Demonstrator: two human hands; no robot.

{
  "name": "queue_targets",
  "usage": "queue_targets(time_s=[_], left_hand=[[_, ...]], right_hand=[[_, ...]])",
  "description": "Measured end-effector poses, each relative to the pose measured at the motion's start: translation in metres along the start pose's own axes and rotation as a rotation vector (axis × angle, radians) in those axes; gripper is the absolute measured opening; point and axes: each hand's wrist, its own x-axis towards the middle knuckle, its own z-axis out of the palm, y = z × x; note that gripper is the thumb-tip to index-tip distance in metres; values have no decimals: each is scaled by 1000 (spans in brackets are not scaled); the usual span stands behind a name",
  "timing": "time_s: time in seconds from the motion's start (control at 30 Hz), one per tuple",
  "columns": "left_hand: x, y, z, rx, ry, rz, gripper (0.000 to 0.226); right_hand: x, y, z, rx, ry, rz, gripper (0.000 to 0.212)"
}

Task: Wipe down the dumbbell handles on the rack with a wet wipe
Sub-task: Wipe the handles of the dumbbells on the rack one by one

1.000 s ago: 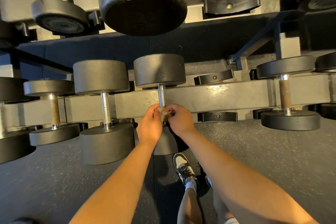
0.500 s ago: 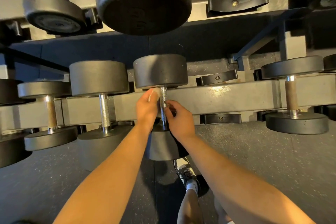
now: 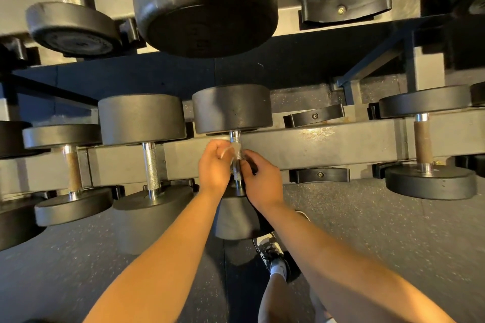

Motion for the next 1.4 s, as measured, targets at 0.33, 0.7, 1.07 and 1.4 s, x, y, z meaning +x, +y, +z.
queue_targets(time_s=[0.33, 0.7, 1.07, 1.4], left_hand=[[-15, -2, -2, 209, -66, -40, 18], [-4, 7, 9, 66, -7, -145, 7], [-59, 20, -6, 239, -65, -113, 21], [-149, 145, 9, 50, -95, 131, 8]], right_hand=[[-2, -1, -1, 18, 8, 20, 25], [-3, -2, -4, 34, 4, -3, 25], [-13, -23, -38, 27, -117, 111, 27], [-87, -123, -151, 164, -50, 104, 12]])
